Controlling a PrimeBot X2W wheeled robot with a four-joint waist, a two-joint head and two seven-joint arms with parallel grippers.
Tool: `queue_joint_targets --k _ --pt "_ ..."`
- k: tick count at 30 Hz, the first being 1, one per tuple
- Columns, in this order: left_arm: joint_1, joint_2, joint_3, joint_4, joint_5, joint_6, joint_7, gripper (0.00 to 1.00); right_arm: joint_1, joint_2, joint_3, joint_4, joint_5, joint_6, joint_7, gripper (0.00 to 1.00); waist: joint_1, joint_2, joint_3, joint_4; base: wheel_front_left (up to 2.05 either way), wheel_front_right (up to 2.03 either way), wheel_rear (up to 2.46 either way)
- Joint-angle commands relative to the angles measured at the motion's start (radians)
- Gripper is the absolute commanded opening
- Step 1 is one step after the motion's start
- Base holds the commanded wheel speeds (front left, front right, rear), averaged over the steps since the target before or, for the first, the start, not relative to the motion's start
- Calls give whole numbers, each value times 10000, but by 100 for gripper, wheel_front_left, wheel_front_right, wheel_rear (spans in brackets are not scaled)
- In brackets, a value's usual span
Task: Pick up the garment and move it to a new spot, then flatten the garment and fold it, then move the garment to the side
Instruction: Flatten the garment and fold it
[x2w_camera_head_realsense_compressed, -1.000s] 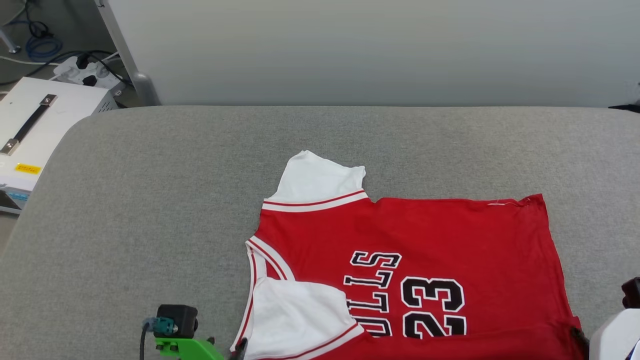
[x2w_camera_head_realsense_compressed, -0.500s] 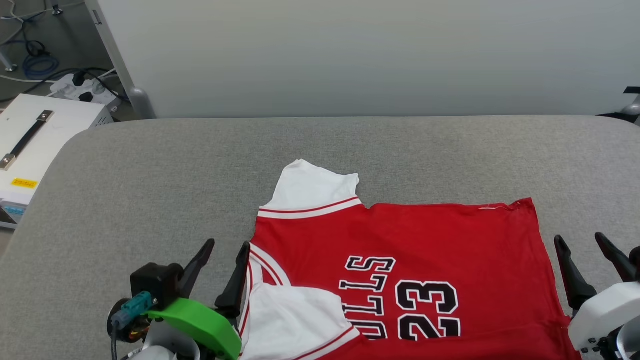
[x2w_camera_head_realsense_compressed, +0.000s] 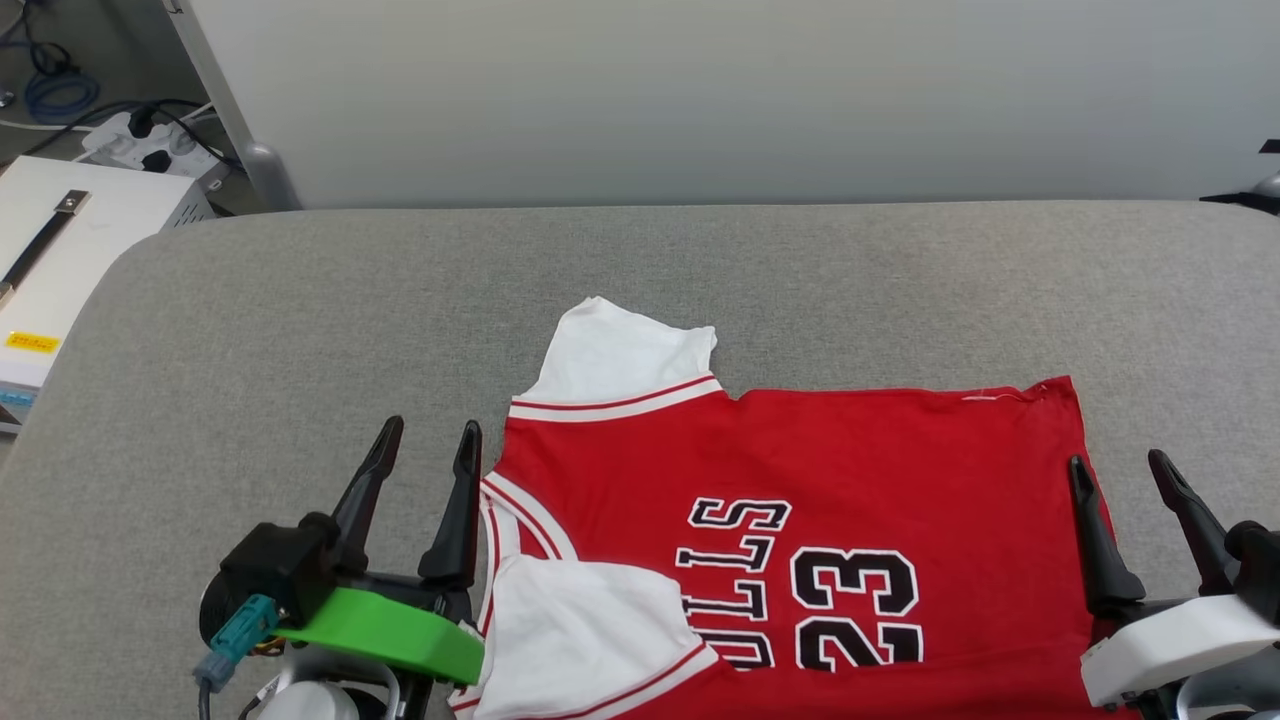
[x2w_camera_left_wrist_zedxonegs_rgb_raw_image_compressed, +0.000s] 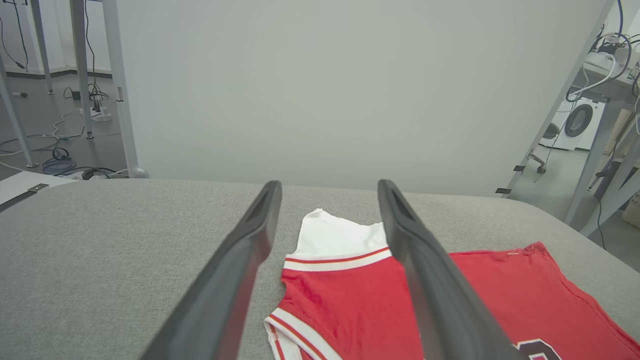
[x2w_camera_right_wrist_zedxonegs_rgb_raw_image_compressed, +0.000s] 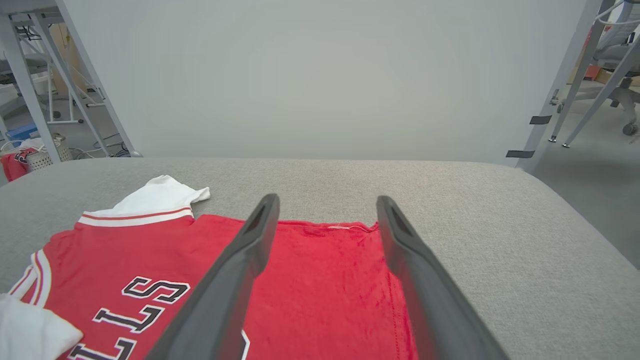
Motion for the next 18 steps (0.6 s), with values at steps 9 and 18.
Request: queue_joint_targets --k 9,18 --pt "-214 -761 832 797 931 -1152 -58 100 -327 32 204 72 78 -80 -292 100 0 0 755 -497 0 0 0" --pt "-2817 -217 220 2389 1218 -1567 1789 100 -902 93 718 -39 128 -80 -337 100 0 0 1867 -1314 0 0 0"
